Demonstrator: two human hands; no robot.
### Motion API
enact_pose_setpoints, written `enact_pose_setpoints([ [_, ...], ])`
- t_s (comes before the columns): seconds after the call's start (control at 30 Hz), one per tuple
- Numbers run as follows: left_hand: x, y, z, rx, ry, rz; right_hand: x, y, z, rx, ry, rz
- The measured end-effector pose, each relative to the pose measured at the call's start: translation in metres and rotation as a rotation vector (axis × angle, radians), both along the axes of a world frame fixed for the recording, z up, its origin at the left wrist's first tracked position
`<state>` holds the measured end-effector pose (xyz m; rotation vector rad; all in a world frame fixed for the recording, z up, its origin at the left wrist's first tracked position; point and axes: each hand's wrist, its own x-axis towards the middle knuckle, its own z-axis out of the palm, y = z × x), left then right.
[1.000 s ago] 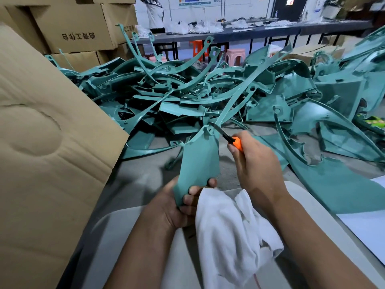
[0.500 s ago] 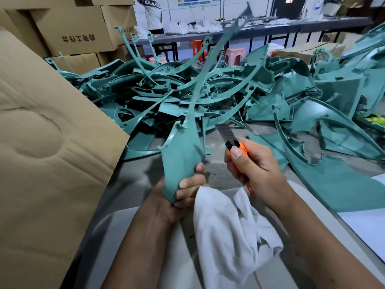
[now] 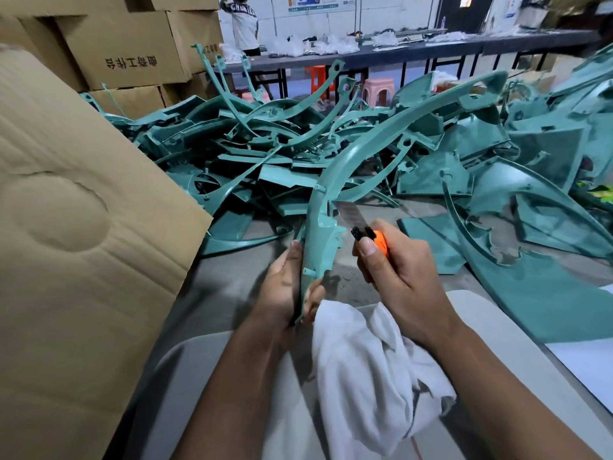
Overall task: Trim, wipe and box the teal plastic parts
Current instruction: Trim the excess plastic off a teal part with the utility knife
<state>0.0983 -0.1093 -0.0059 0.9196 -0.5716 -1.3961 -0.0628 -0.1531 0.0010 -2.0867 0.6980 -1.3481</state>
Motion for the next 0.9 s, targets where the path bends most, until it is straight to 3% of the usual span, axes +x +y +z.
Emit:
enact_pose_setpoints([
  [0.2,-0.007,-0.004,0.003,0.054,-0.008,0.04,0.005,0.003,-0.002,-0.011,0.032,-0.023],
  [0.3,-0.007,-0.005,-0.002,0.023,-0.175,0.14,0.006,0.005,-0.001,-0.008,0.034,-0.015],
  [0.37,-0.007,-0.005,-0.002,-0.003,-0.179,0.196,0.007,0.006,0.001,0.004,0.035,0.013],
  [0.5,-0.008,-0.005,0.01,0.039,0.098,0.132,-0.001,0.004,0.002,0.116,0.007,0.17],
  [0.67,0.005,-0.001,0.002,-0.061,-0.095,0.274,-0.012,0.004,0.007,0.296,-0.166,0.391],
  [0.8,0.015,-0.003,-0.004,-0.097,-0.17,0.333,-0.012,0.003,0.005,0.301,-0.172,0.258],
  [0.9,0.011,-0.007,-0.009,-0.041,-0.263,0.401,-0.004,0.005,0.003,0.123,-0.081,0.06],
])
